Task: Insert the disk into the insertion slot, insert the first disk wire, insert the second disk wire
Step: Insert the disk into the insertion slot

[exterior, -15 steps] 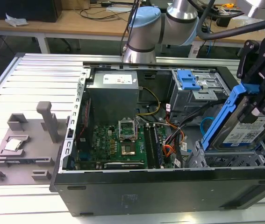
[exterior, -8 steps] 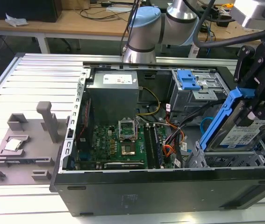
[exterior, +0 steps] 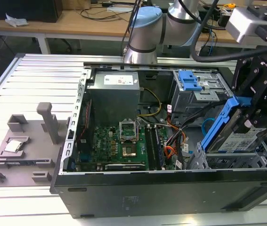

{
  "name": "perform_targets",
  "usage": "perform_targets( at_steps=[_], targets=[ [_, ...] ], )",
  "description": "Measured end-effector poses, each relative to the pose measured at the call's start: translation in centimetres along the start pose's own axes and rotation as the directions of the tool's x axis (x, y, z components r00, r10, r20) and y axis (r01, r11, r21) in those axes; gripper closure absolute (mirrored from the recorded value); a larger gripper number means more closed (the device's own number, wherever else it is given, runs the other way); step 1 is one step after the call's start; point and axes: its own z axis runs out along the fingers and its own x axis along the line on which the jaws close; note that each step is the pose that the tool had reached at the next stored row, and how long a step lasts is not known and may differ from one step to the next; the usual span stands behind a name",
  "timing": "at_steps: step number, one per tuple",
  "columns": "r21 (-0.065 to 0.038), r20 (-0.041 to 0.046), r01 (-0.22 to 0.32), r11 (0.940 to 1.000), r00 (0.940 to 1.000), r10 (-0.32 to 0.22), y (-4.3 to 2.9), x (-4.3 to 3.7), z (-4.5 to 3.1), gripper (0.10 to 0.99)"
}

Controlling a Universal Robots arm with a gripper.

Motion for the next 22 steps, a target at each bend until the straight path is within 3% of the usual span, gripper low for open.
perform_targets(
  at_steps=[15, 22],
  targets=[
    [0.000, -0.0001, 0.000, 1.0000, 1.0000, 0.000, -0.09, -0.01, 2.21, 0.722],
    [0.000, -0.0002, 0.000, 1.0000, 1.0000, 0.000, -0.09, -0.01, 2.32, 0.722]
  ],
)
